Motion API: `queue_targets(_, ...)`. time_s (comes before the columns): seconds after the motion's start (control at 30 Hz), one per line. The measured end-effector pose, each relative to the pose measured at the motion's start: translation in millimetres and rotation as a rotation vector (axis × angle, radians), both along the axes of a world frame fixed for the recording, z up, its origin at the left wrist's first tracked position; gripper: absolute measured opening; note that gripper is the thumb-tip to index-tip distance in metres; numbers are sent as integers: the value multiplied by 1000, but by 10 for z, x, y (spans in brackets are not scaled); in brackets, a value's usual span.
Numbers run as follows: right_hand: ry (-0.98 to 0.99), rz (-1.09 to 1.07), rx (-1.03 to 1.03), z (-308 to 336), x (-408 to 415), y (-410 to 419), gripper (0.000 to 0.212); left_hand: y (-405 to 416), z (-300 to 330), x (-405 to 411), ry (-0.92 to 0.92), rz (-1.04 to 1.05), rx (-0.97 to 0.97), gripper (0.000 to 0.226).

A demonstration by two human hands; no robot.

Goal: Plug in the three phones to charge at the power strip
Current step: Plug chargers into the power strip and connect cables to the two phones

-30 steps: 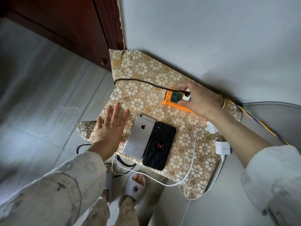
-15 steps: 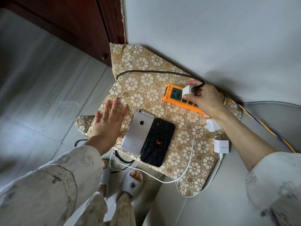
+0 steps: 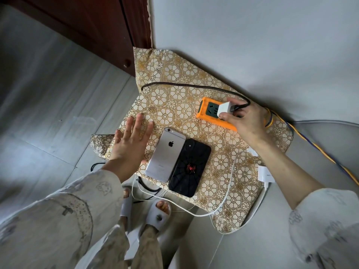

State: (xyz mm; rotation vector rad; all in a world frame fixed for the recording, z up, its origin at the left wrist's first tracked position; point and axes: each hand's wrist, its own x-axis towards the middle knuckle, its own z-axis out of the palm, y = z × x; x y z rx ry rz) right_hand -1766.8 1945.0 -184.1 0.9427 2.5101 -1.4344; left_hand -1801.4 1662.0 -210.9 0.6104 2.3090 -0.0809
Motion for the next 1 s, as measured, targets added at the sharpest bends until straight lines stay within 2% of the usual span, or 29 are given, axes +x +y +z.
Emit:
queue_targets(0.2,-27,3,16,-20,-17,0,47,19,14,-8,-3,11,-10,101)
queue_targets(0.33,-74,102,154,-27,-40,-20,40,22,32,-12,-4,9,-11,101)
queue_targets(0.47,-68,238,329,13,-73,3,53,21,41,-16,-6,13,-10,101)
queue_targets(0.63,-157,436,517,73,-189,21,50,14,15,-14,-5,22,0,103)
queue_targets(0.8,-270,517,381,138,-343,64,44,-9,-16,1,15,17,8,105)
queue_targets(1.0,-294,549,426,167,-354,31,39,-3,-18,7,27,23,12,107)
